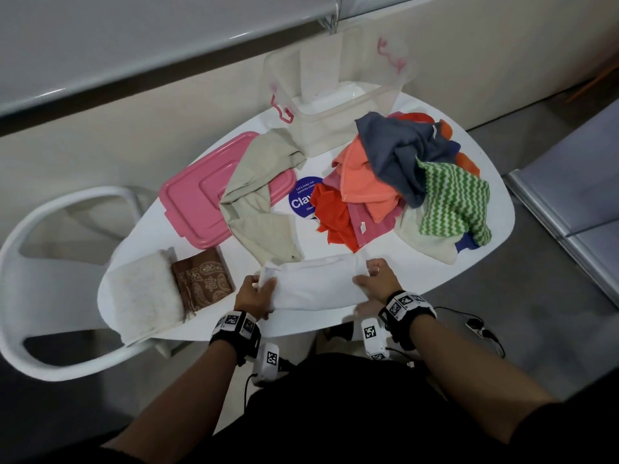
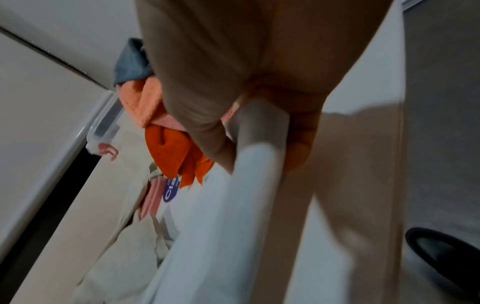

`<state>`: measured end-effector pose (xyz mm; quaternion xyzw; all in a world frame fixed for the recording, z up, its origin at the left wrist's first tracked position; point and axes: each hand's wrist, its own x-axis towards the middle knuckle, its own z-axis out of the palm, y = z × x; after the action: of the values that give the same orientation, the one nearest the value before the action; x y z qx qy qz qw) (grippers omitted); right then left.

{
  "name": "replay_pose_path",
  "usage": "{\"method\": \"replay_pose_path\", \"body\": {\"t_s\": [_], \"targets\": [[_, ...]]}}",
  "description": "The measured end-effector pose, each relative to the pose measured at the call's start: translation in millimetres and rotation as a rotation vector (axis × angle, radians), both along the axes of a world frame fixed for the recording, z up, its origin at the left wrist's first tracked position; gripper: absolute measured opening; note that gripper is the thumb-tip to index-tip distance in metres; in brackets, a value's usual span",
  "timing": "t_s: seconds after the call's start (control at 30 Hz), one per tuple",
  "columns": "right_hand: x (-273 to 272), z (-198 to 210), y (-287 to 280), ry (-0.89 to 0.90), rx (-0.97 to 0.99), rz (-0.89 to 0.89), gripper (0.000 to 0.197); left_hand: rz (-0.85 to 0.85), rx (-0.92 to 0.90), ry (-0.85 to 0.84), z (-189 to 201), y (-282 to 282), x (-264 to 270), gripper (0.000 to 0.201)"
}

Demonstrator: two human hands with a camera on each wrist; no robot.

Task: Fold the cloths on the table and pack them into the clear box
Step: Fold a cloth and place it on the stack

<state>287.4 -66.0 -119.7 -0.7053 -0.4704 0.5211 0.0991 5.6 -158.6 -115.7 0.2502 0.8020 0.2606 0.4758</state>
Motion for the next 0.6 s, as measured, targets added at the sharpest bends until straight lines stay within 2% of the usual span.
{"method": "replay_pose_path", "body": {"t_s": [0.07, 0.13, 0.2, 0.27, 0.33, 0.4, 0.5, 0.6], "targets": [[-0.7, 1.2, -0.2, 0.04, -0.038, -0.035, 0.051, 0.065, -0.047, -0.039, -1.2, -4.8, -4.4, 0.052], [-1.2, 2.1, -1.3, 0.032, -0.054, -0.039, 0.057, 0.11, -0.098, -0.062, -0.1, -7.1, -8.3, 0.05], [-1.0, 2.6, -5.1, 0.02, -0.041, -0.022, 0.053, 0.082, -0.1, -0.036, 0.4, -8.4, -11.5, 0.044], [-1.4, 6.4, -8.7, 0.034, 0.007, -0.021, 0.044, -0.037, -0.073, 0.083, 0.4, -8.3, -13.9, 0.039], [-2.3, 15.9, -7.7, 0.034, 0.091, -0.047, 0.038, -0.11, -0.03, 0.125, 1.2, -7.6, -16.1, 0.042], [-3.0, 35.3, -0.4, 0.016, 0.208, -0.104, 0.036, -0.133, 0.022, 0.07, 2.9, -4.7, -16.9, 0.041], [-1.8, 75.3, 16.8, 0.074, 0.417, -0.211, 0.031, -0.142, 0.068, -0.052, 6.7, 2.4, -14.3, 0.022], [-0.9, 127.6, 32.2, 0.129, 0.605, -0.143, 0.033, -0.103, 0.058, -0.103, 8.3, 5.0, -12.8, 0.02]]}}
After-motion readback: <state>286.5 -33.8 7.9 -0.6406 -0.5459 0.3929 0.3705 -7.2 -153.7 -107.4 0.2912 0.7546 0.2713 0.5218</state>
